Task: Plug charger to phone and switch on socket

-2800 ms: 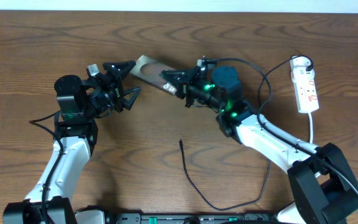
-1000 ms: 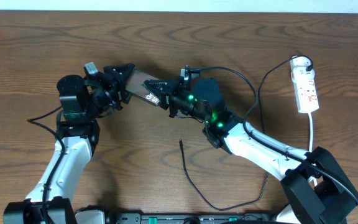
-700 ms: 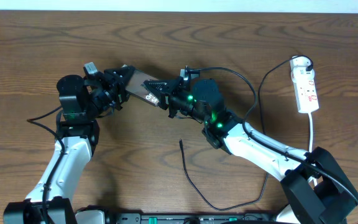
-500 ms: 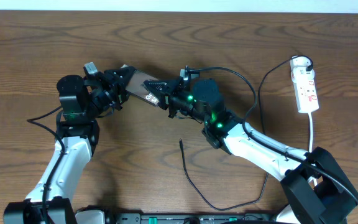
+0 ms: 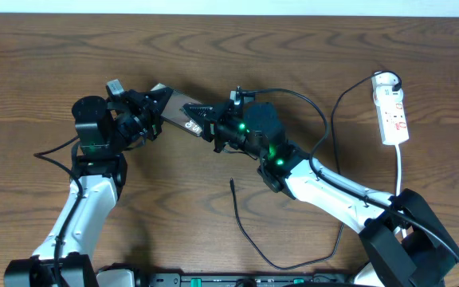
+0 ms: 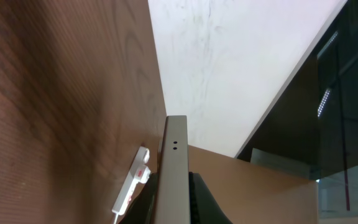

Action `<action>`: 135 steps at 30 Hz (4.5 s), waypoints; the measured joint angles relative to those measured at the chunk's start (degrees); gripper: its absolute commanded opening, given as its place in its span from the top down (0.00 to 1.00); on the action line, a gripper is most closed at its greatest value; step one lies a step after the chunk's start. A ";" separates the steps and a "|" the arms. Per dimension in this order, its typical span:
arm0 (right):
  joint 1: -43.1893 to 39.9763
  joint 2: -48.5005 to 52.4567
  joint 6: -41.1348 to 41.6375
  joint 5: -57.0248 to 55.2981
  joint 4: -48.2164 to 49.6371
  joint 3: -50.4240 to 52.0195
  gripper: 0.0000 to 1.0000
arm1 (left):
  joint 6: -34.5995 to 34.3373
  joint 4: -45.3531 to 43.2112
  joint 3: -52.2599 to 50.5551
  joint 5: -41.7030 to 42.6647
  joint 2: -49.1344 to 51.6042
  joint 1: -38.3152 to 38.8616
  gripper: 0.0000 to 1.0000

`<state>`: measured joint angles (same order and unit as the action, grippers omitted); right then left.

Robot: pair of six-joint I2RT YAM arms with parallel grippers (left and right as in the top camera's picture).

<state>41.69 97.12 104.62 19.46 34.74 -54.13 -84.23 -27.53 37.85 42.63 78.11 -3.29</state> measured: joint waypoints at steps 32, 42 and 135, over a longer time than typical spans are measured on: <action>-0.15 0.00 -2.05 3.43 1.57 -0.02 0.01 | 1.81 0.57 -0.07 0.09 0.00 -4.83 0.92; -5.31 0.00 -6.56 9.55 1.66 -0.02 0.01 | 4.17 0.55 -0.07 8.66 0.00 -18.60 0.92; 8.37 11.76 -55.15 -20.04 -80.04 -14.80 0.01 | 26.03 0.35 -0.11 37.22 0.00 -27.36 0.93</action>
<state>50.06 108.88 49.47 -0.58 -45.30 -68.93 -58.19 -27.18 37.74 79.85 78.11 -30.65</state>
